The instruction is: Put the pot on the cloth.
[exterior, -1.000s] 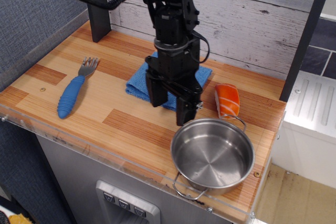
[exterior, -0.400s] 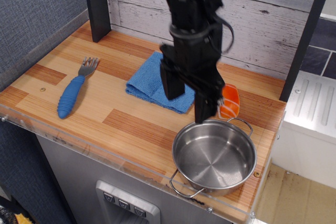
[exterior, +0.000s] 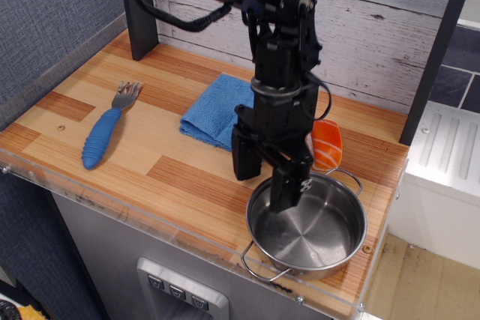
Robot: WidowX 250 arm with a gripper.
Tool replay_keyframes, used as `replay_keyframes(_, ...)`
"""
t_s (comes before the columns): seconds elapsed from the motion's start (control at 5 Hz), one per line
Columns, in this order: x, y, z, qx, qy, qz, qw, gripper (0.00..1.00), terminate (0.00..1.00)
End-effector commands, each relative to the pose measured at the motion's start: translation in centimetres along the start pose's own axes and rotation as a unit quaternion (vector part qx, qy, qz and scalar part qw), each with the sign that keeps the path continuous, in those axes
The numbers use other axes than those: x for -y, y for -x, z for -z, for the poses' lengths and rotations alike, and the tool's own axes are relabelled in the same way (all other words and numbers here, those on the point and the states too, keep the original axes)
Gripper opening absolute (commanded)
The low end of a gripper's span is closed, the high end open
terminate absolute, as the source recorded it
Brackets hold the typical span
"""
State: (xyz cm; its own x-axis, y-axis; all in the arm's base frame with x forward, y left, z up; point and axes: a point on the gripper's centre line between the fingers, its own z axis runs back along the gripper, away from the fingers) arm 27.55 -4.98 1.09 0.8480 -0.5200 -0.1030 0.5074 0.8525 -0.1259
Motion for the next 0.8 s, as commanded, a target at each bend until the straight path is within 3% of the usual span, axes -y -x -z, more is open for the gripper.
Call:
replay_keyframes(0.0,-0.4,0.0,-1.6,0.024,-0.016,0.020,0.9994,0.00,0.00)
replay_keyframes(0.2,0.0,-0.5,-5.0,0.067,-0.032,0.034,0.9967,0.00,0.00)
replay_keyframes(0.4,0.8,-0.8,-10.1,0.139,-0.042,0.046,0.9883,0.00,0.00)
replay_keyframes(0.6,0.8,-0.1,-15.1,0.175,-0.044,0.012,0.9835,0.00,0.00)
